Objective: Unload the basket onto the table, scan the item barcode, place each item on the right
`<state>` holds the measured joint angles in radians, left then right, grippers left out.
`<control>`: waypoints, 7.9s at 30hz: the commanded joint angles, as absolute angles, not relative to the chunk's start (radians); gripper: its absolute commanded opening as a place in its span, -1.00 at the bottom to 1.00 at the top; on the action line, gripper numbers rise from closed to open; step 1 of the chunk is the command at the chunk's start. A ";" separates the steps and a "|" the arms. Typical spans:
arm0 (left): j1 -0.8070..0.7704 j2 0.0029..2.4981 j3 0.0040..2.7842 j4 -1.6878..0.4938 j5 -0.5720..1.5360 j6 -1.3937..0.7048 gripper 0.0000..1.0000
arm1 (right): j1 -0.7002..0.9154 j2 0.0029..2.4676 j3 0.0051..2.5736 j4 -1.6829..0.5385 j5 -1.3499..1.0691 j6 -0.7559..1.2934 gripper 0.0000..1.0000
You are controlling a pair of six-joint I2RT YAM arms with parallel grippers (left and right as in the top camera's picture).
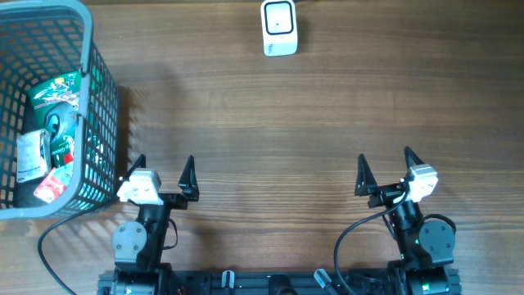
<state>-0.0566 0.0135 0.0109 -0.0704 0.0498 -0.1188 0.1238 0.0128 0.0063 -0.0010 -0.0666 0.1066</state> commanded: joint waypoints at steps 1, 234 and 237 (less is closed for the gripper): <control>-0.047 0.005 0.006 -0.076 0.033 -0.136 1.00 | 0.128 0.007 0.005 0.002 -0.067 0.097 0.99; -0.564 1.949 2.076 -1.482 -0.134 -0.127 1.00 | 0.128 0.017 0.005 0.002 -0.067 0.097 1.00; -0.541 1.889 2.376 -1.572 -0.339 -0.253 1.00 | 0.128 0.017 0.005 0.002 -0.067 0.097 0.99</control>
